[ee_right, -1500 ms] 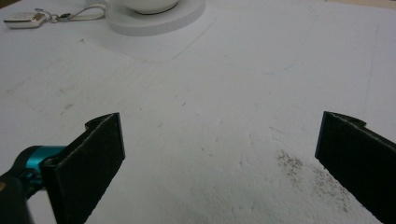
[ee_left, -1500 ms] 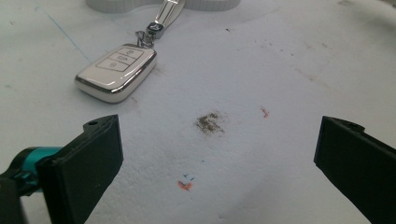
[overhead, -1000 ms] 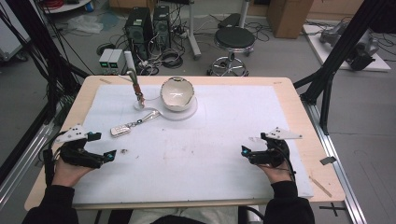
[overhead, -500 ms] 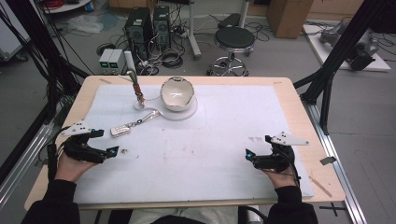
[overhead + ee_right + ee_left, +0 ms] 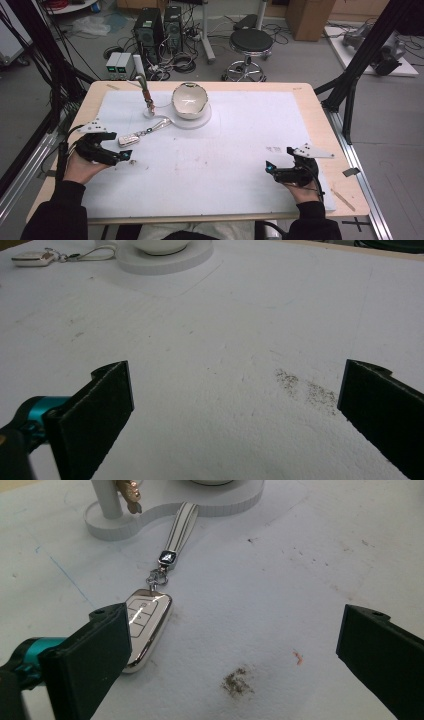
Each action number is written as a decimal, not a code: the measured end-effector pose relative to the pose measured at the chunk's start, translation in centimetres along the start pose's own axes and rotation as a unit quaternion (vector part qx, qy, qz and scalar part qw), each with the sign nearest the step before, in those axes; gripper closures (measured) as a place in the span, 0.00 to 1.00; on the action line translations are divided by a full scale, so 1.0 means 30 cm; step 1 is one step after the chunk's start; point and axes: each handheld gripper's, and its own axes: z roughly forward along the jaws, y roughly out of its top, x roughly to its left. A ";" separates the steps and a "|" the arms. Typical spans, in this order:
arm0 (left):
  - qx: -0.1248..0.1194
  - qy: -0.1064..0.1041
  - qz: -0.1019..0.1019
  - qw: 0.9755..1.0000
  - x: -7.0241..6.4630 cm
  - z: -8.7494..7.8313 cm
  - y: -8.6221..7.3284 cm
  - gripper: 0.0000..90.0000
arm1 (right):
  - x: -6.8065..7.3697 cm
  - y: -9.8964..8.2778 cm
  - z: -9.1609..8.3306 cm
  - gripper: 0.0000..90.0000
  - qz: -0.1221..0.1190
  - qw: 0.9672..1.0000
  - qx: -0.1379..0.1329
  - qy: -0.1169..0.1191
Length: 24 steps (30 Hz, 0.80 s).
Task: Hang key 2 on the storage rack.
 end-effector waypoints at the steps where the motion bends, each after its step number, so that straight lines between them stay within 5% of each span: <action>1: 0.003 0.000 0.001 1.000 0.001 0.003 0.005 0.02 | 0.001 0.000 -0.001 0.01 0.001 1.000 0.001 -0.001; 10: 0.035 -0.024 0.004 0.999 0.029 0.046 0.049 0.02 | 0.001 0.000 -0.006 0.01 0.002 1.000 -0.005 0.001; 24: 0.080 -0.024 0.010 0.996 0.080 0.118 0.124 0.02 | -0.001 -0.006 -0.003 0.01 0.003 1.000 -0.003 0.002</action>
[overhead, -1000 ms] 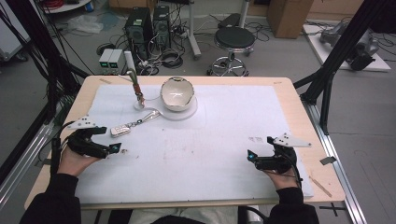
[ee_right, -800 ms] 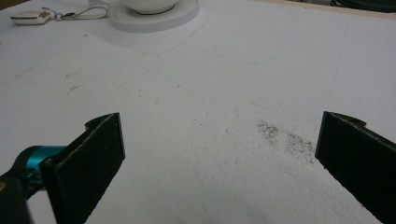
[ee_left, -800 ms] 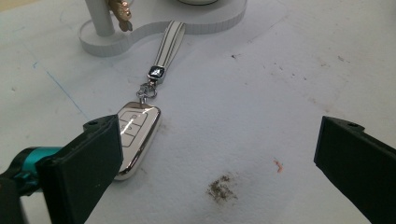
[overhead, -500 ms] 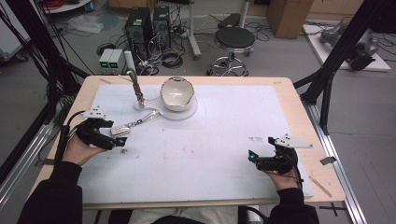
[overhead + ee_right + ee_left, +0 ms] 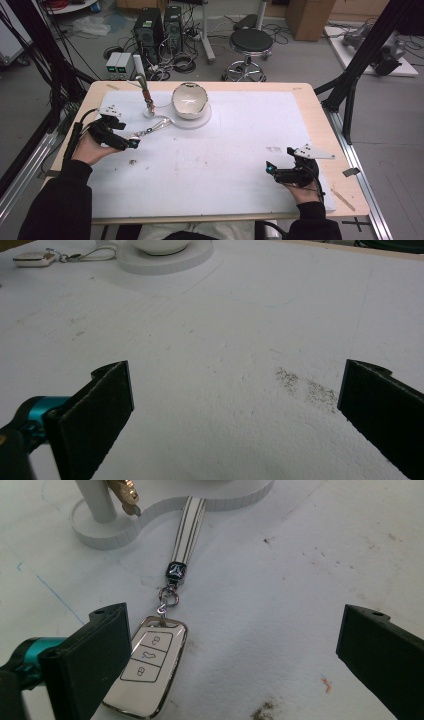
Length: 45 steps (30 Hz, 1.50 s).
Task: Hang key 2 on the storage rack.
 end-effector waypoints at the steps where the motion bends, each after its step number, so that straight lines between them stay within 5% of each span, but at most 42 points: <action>1: 0.001 -0.002 -0.002 1.000 0.001 0.006 0.002 0.02 | 0.000 -0.001 0.000 0.01 -0.001 1.000 0.001 0.001; 12: 0.027 0.003 -0.021 0.999 0.055 0.057 -0.003 0.02 | 0.002 -0.001 0.009 0.01 0.001 1.000 0.009 0.007; 21: 0.051 0.000 0.028 0.998 0.019 0.098 0.082 0.02 | 0.013 -0.003 0.030 0.01 -0.007 1.000 0.024 0.012; 29: 0.076 -0.011 0.037 0.996 0.024 0.162 0.134 0.04 | 0.009 -0.001 0.028 0.01 -0.008 1.000 0.022 0.015; 45: 0.143 -0.014 0.069 0.987 0.021 0.306 0.190 0.19 | 0.027 -0.002 0.037 0.01 -0.019 0.999 0.036 0.026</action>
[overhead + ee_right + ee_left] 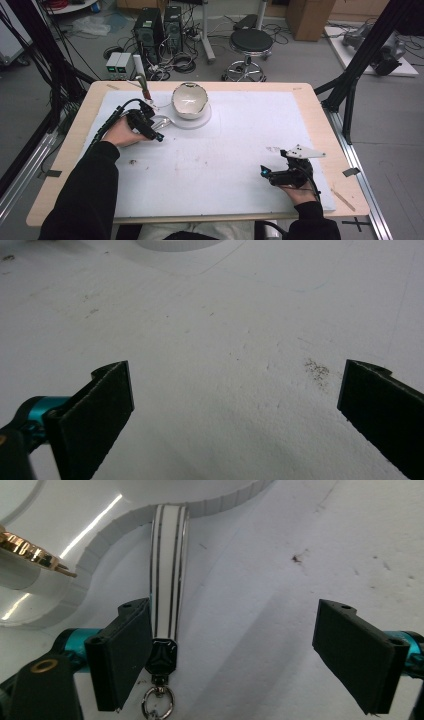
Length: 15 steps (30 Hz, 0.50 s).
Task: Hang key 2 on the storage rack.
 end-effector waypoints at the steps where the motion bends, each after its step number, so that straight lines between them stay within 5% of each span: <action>1: -0.001 0.001 -0.006 1.000 0.003 0.006 0.004 0.19 | 0.000 0.001 -0.001 0.01 0.001 1.000 0.001 0.001; 9: -0.024 0.010 -0.028 0.999 0.043 0.009 0.015 0.35 | -0.002 0.005 -0.006 0.01 0.001 1.000 -0.002 0.003; 12: -0.014 0.038 -0.031 0.999 0.050 0.018 0.012 0.47 | -0.002 0.004 -0.007 0.01 0.001 1.000 -0.001 0.004; 15: -0.009 0.043 -0.033 0.998 0.055 0.024 0.009 0.51 | -0.002 0.005 -0.006 0.01 0.000 1.000 -0.002 0.005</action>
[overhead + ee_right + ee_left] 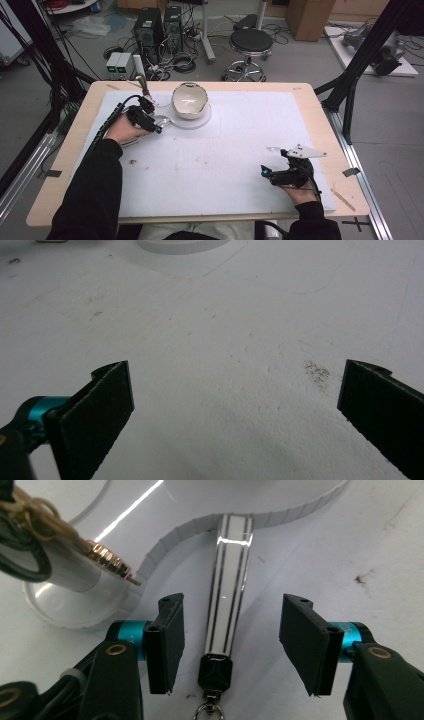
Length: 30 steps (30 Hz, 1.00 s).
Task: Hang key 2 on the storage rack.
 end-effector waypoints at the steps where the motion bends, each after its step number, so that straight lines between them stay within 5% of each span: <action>1: 0.000 0.001 0.001 1.000 0.000 0.001 0.000 0.52 | 0.000 0.000 0.000 0.01 0.000 1.000 0.000 0.000; 6: -0.014 0.014 0.007 1.000 -0.007 0.002 0.005 0.59 | 0.000 0.000 0.002 0.01 0.000 1.000 0.002 -0.001; 16: -0.015 -0.002 0.005 1.000 -0.010 0.036 0.037 0.68 | -0.001 -0.002 0.003 0.01 -0.001 1.000 0.002 -0.003; 22: -0.009 0.003 0.000 1.000 -0.008 0.043 0.036 0.78 | -0.001 -0.004 0.002 0.01 -0.003 1.000 0.002 -0.004; 26: -0.007 0.017 0.017 1.000 -0.020 0.043 0.040 0.82 | 0.000 -0.007 0.001 0.01 0.001 1.000 0.003 -0.004; 30: -0.022 0.018 0.012 1.000 -0.030 0.021 0.035 0.83 | 0.002 -0.010 0.007 0.01 -0.007 1.000 0.006 -0.001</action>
